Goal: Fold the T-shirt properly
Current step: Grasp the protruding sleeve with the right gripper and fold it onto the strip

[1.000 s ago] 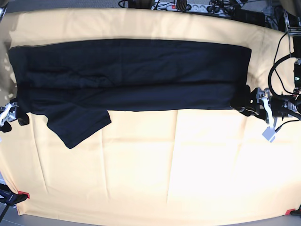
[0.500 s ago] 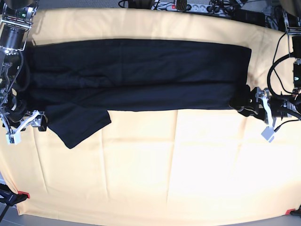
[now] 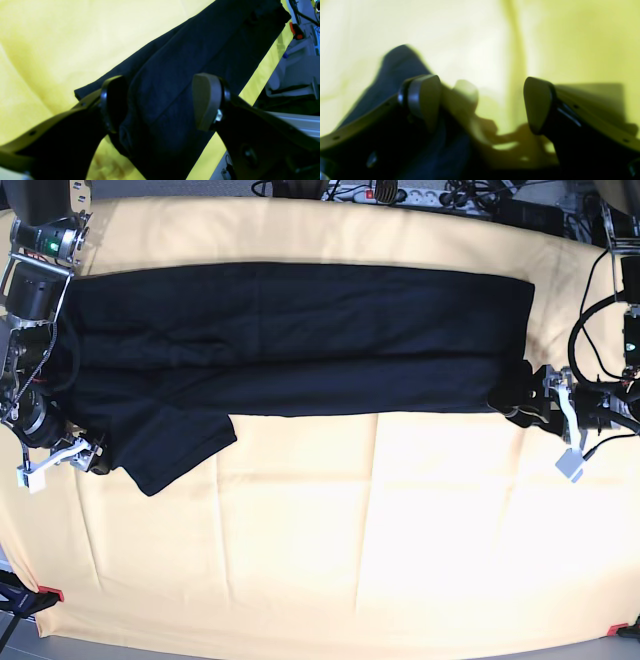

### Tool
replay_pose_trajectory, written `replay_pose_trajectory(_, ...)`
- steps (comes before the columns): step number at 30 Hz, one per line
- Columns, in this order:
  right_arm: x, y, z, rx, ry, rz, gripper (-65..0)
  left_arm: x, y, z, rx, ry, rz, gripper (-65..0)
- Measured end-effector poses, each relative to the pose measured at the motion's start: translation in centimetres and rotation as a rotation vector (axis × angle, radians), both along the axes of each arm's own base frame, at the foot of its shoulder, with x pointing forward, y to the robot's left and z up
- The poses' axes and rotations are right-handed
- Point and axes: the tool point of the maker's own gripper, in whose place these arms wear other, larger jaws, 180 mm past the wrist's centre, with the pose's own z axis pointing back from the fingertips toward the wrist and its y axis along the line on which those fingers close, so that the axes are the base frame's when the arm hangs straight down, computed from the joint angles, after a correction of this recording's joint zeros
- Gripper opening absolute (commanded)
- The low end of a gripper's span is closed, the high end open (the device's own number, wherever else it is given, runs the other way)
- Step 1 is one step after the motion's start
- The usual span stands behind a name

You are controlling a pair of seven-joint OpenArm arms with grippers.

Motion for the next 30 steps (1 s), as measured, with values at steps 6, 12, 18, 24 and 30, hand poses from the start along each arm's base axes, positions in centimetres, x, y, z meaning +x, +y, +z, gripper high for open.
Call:
replay_pose_trajectory(6, 0.1, 3.2, 1.1, 0.081, 0.004, 0.152, -12.5, 0.0, 0.0, 0.0, 0.000, 0.000, 0.000, -22.3)
replay_pose_trajectory(12, 0.4, 3.8, 2.9, 0.128, -0.043, 0.211, -12.5, 0.0, 0.0, 0.0, 0.000, 0.000, 0.000, -22.3)
replay_pose_trajectory(18, 0.1, 4.5, 2.8, 0.142, -0.038, 0.240, -12.6, 0.0, 0.0, 0.0, 0.000, -0.001, 0.000, -22.3)
replay_pose_trajectory(24, -0.2, 4.5, 2.4, 0.126, -0.030, 0.253, -12.7, 0.0, 0.0, 0.0, 0.000, -0.001, 0.000, -22.3)
replay_pose_trajectory(30, -0.6, 4.1, 1.2, 0.076, -0.023, 0.238, -18.1, 0.0, 0.0, 0.0, 0.000, -0.001, -0.001, -22.3)
